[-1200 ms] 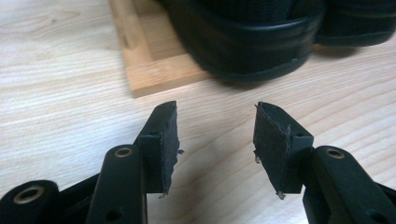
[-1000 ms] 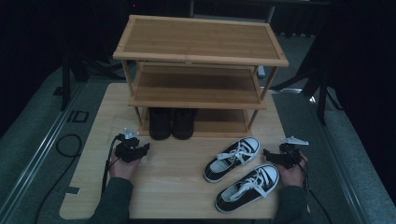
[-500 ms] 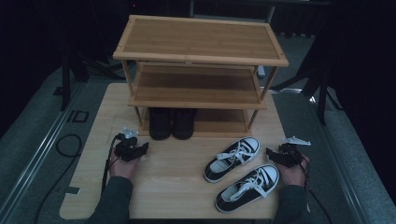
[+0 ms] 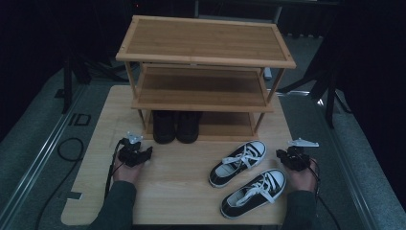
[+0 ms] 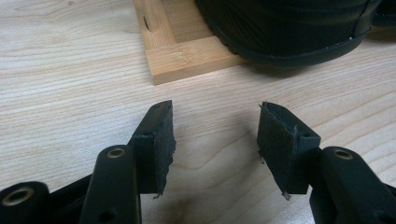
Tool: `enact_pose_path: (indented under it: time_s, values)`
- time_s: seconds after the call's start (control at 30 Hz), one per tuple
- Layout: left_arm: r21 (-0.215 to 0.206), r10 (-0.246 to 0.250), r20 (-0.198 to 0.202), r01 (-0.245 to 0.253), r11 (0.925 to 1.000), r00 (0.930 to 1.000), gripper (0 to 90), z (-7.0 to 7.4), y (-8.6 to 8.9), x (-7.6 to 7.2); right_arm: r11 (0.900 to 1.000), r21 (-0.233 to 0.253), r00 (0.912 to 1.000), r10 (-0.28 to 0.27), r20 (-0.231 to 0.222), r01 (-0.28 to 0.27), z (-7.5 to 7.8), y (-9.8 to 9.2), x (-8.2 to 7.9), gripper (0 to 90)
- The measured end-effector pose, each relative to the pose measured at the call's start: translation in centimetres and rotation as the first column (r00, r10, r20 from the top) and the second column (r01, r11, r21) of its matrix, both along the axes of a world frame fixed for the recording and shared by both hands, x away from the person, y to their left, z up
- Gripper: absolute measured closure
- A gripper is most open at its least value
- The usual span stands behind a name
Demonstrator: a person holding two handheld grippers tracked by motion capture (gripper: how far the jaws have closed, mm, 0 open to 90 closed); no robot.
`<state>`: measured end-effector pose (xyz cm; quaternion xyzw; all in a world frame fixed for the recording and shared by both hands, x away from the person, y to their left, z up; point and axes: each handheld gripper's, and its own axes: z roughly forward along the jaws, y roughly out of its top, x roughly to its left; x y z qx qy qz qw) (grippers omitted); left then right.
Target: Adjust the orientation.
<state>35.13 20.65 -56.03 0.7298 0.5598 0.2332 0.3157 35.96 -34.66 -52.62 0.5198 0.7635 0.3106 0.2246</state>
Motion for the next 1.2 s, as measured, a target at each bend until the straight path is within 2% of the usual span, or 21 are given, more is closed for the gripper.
enact_pose_path:
  time_s: [0.1,0.23,0.3,0.47,0.6,0.73,0.83,0.9,1.2]
  values:
    - [-0.001,0.003,0.003,-0.003,1.0000,1.0000,46.1,0.0,0.0,0.0,0.999,-0.037,0.9998,0.016,-0.012,-0.016,0.6,0.7,-0.1,89.5]
    - [-0.003,0.007,0.013,-0.007,1.0000,0.9999,46.0,-0.1,-0.1,0.0,0.999,-0.045,0.9991,0.022,-0.037,-0.023,1.2,1.1,-0.3,89.8]
    - [-0.004,0.008,0.016,-0.008,1.0000,0.9998,46.0,-0.2,-0.1,0.0,0.997,-0.072,0.9980,0.037,-0.052,-0.040,1.3,1.4,-0.3,89.9]
    - [-0.004,0.011,0.021,-0.011,0.9999,0.9997,45.9,-0.2,-0.1,-0.1,0.989,-0.123,0.9933,0.066,-0.095,-0.077,1.4,2.0,0.5,89.9]
    - [-0.004,0.012,0.021,-0.012,0.9999,0.9997,45.8,-0.2,-0.2,-0.1,0.982,-0.155,0.9856,0.086,-0.146,-0.109,0.9,2.9,1.5,89.9]
    - [-0.004,0.011,0.021,-0.011,0.9999,0.9997,45.6,-0.2,-0.2,-0.1,0.978,-0.168,0.9794,0.093,-0.179,-0.124,0.3,3.3,2.4,89.9]
    - [-0.005,0.011,0.022,-0.011,0.9999,0.9997,45.2,-0.2,-0.2,-0.1,0.978,-0.150,0.9746,0.114,-0.193,-0.144,0.2,3.5,2.7,90.0]
    - [-0.005,0.009,0.022,-0.009,0.9999,0.9997,44.9,-0.2,-0.2,-0.1,0.976,-0.163,0.9744,0.113,-0.195,-0.145,0.3,3.8,2.8,90.0]
    - [-0.004,0.008,0.021,-0.008,1.0000,0.9997,44.7,-0.2,-0.2,0.0,0.971,-0.158,0.9712,0.149,-0.186,-0.179,0.8,5.0,3.3,90.0]
